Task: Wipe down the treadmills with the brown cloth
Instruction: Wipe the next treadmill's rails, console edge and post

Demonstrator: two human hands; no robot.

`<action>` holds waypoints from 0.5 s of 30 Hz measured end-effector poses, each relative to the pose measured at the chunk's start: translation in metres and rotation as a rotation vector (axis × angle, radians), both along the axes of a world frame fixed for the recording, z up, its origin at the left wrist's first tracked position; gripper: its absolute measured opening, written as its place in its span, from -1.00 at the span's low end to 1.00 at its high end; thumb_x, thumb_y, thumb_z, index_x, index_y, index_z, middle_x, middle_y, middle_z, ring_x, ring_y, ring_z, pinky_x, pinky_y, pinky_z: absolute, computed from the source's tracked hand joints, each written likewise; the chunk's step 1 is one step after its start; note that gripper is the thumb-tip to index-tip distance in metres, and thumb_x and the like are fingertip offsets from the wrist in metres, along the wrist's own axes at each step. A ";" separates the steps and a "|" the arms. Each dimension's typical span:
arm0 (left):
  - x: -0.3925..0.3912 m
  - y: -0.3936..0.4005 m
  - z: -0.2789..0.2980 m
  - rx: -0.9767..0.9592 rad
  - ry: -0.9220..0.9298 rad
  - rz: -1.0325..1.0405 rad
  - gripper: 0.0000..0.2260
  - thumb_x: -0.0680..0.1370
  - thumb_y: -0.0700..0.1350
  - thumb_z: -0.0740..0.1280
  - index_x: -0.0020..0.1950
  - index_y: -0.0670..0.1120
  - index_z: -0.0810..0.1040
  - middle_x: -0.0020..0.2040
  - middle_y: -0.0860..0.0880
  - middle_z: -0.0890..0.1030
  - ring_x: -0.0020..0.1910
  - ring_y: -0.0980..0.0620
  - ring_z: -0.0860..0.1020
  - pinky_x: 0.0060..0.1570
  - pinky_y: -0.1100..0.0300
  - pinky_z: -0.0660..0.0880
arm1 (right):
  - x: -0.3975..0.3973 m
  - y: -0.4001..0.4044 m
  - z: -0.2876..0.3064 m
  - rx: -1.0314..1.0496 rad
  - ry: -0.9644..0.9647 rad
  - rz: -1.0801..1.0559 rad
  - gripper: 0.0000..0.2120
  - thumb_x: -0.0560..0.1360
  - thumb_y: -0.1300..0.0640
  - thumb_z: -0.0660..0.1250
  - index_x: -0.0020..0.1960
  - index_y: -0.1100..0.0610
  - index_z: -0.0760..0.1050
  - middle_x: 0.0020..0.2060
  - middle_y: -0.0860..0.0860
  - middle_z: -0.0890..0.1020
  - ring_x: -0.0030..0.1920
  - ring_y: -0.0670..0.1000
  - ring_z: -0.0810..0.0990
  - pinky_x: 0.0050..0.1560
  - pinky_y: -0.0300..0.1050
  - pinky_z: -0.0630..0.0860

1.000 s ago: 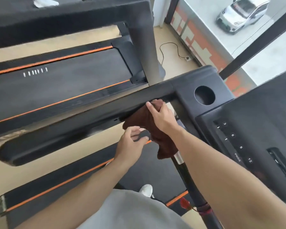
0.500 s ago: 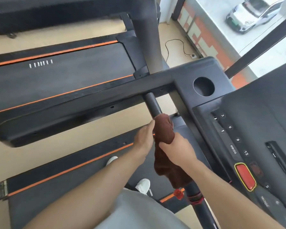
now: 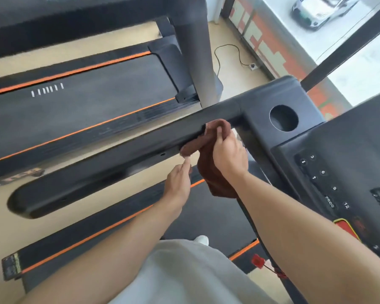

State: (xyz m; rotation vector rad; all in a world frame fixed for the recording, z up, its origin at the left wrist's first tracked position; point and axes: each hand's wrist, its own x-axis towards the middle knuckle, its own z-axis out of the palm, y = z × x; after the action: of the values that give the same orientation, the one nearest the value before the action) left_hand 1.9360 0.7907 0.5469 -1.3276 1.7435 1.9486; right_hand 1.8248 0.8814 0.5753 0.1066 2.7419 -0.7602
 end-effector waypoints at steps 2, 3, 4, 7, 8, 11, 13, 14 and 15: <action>0.001 -0.002 -0.007 0.014 0.002 -0.054 -0.65 0.62 0.28 0.16 -0.06 0.06 0.57 0.10 -0.02 0.66 0.11 -0.09 0.61 0.22 -0.10 0.49 | -0.009 0.002 0.003 -0.007 -0.111 -0.017 -0.45 0.69 -0.24 -0.07 0.39 0.09 0.45 0.32 0.18 0.56 0.37 0.23 0.46 0.28 0.03 0.33; 0.001 -0.003 -0.009 0.019 0.011 -0.085 -0.66 0.61 0.27 0.16 -0.06 0.08 0.57 0.09 0.00 0.65 0.12 -0.08 0.61 0.24 -0.09 0.50 | -0.011 0.005 0.009 -0.004 -0.193 0.010 -0.43 0.70 -0.23 -0.08 0.46 0.10 0.41 0.37 0.21 0.52 0.40 0.23 0.44 0.27 -0.02 0.31; 0.001 -0.003 -0.012 0.021 0.018 -0.112 -0.68 0.62 0.27 0.16 -0.06 0.09 0.56 0.08 0.01 0.65 0.14 -0.08 0.61 0.26 -0.09 0.50 | -0.012 0.009 0.014 -0.023 -0.265 0.056 -0.44 0.72 -0.21 -0.09 0.52 0.07 0.37 0.39 0.22 0.49 0.40 0.23 0.44 0.23 -0.07 0.29; 0.000 -0.006 -0.016 -0.001 0.032 -0.174 -0.71 0.67 0.20 0.14 -0.04 0.10 0.57 0.08 0.04 0.64 0.17 -0.08 0.60 0.23 -0.03 0.49 | -0.011 0.021 0.022 -0.173 -0.388 0.097 -0.57 0.66 -0.23 0.16 0.34 0.01 0.54 0.17 0.12 0.61 0.13 0.13 0.57 0.08 -0.14 0.38; 0.001 -0.007 -0.015 -0.012 0.040 -0.192 -0.71 0.68 0.19 0.14 -0.02 0.10 0.57 0.08 0.06 0.64 0.16 -0.06 0.60 0.24 -0.02 0.49 | -0.009 0.024 0.019 -0.208 -0.392 0.088 -0.66 0.59 -0.25 0.30 0.14 -0.02 0.61 0.01 0.01 0.66 -0.02 0.01 0.59 -0.03 -0.19 0.43; 0.009 -0.009 -0.011 -0.053 0.023 -0.196 -0.71 0.66 0.17 0.15 -0.01 0.05 0.58 0.09 0.04 0.65 0.13 -0.02 0.60 0.27 -0.07 0.50 | -0.002 0.027 0.006 -0.129 -0.300 0.195 -0.84 0.46 0.02 0.50 -0.07 0.10 0.62 -0.29 -0.15 0.58 -0.28 -0.13 0.52 -0.28 -0.34 0.45; 0.017 -0.005 -0.007 -0.071 0.002 -0.203 -0.72 0.67 0.14 0.14 -0.04 0.03 0.55 0.10 -0.02 0.64 0.14 -0.05 0.59 0.28 -0.09 0.50 | 0.002 0.028 0.002 -0.115 -0.279 0.197 -0.72 0.36 0.03 0.45 0.01 0.14 0.63 -0.21 -0.04 0.64 -0.18 0.01 0.60 -0.15 -0.16 0.55; 0.020 -0.002 -0.006 -0.076 -0.004 -0.210 -0.72 0.68 0.14 0.13 -0.05 0.04 0.54 0.11 -0.03 0.63 0.16 -0.07 0.59 0.29 -0.10 0.49 | 0.003 0.029 0.000 -0.099 -0.276 0.194 -0.65 0.31 -0.03 0.42 0.02 0.12 0.62 -0.15 0.01 0.68 -0.12 0.09 0.65 -0.08 -0.08 0.60; 0.023 0.003 -0.003 -0.074 -0.008 -0.213 -0.72 0.68 0.14 0.13 -0.05 0.05 0.53 0.10 -0.02 0.63 0.17 -0.08 0.58 0.29 -0.11 0.49 | 0.006 0.029 0.001 -0.079 -0.276 0.189 -0.63 0.28 -0.08 0.40 0.01 0.07 0.61 -0.13 0.03 0.69 -0.10 0.13 0.67 -0.03 -0.01 0.63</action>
State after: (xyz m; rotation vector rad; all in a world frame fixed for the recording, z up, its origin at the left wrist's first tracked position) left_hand 1.9588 0.7935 0.5437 -1.1174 1.8837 1.7780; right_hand 1.8313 0.9106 0.5763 -0.0601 2.4178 -0.7395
